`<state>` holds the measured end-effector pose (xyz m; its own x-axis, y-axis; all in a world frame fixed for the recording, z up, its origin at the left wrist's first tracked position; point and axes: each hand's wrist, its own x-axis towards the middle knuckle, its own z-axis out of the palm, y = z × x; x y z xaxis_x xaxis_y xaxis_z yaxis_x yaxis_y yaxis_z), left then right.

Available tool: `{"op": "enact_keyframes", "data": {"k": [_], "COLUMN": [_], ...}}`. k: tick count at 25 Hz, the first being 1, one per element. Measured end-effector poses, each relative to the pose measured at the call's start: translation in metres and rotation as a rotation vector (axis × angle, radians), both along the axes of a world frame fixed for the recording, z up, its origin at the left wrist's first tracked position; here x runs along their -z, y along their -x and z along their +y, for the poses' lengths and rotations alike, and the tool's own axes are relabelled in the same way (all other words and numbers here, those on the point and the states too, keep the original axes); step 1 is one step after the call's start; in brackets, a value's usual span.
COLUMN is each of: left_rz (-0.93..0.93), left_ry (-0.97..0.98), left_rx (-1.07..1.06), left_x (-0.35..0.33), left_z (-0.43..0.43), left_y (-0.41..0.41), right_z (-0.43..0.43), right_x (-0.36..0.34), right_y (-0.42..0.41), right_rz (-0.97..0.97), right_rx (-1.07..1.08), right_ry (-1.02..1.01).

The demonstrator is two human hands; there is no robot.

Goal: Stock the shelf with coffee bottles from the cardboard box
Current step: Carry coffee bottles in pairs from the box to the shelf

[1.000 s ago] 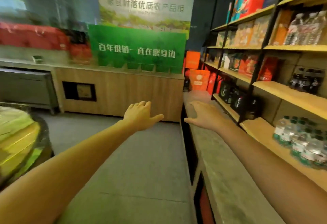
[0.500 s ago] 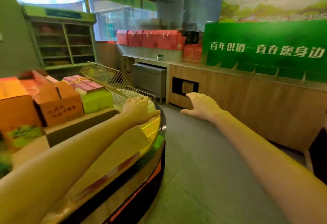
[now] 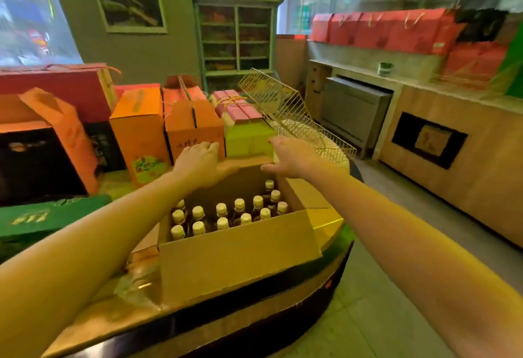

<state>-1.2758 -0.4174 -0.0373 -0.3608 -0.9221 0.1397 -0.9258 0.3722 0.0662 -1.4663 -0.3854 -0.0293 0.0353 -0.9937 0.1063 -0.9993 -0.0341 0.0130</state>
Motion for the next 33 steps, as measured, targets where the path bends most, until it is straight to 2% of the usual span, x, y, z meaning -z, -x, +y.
{"op": "enact_keyframes", "data": {"k": [7, 12, 16, 19, 23, 26, 28, 33], "left_rz": [0.013, 0.010, 0.149, 0.233, 0.233, 0.222, 0.302, 0.645], "left_ry": [-0.076, -0.230, -0.437, -0.484, -0.453, -0.630, -0.688, -0.630], "left_rx": [-0.214, -0.234, -0.222, -0.172, -0.107, -0.144, -0.208, -0.448], "left_x": [0.045, 0.104, 0.159, 0.189, 0.213, 0.233, 0.242, 0.263], "left_z": [-0.042, -0.078, -0.110, -0.130, -0.158, -0.175, -0.178, -0.178], "left_y": [-0.011, -0.029, -0.044, -0.051, -0.056, -0.054, -0.050, -0.044], "right_z": [-0.079, -0.123, -0.152, -0.165, -0.174, -0.189, -0.198, -0.216], "right_x": [0.047, 0.112, 0.167, 0.205, 0.239, 0.252, 0.258, 0.282], "right_y": [-0.023, -0.043, -0.050, -0.057, -0.068, -0.071, -0.072, -0.072], "right_rz": [-0.031, -0.074, -0.269, -0.507, -0.608, -0.670, -0.677, -0.727], "right_rx": [-0.219, -0.294, -0.284, -0.197, -0.138, -0.057, -0.014, 0.019], "right_ry": [-0.061, -0.212, -0.352, -0.387, -0.419, -0.519, -0.602, -0.644]}}
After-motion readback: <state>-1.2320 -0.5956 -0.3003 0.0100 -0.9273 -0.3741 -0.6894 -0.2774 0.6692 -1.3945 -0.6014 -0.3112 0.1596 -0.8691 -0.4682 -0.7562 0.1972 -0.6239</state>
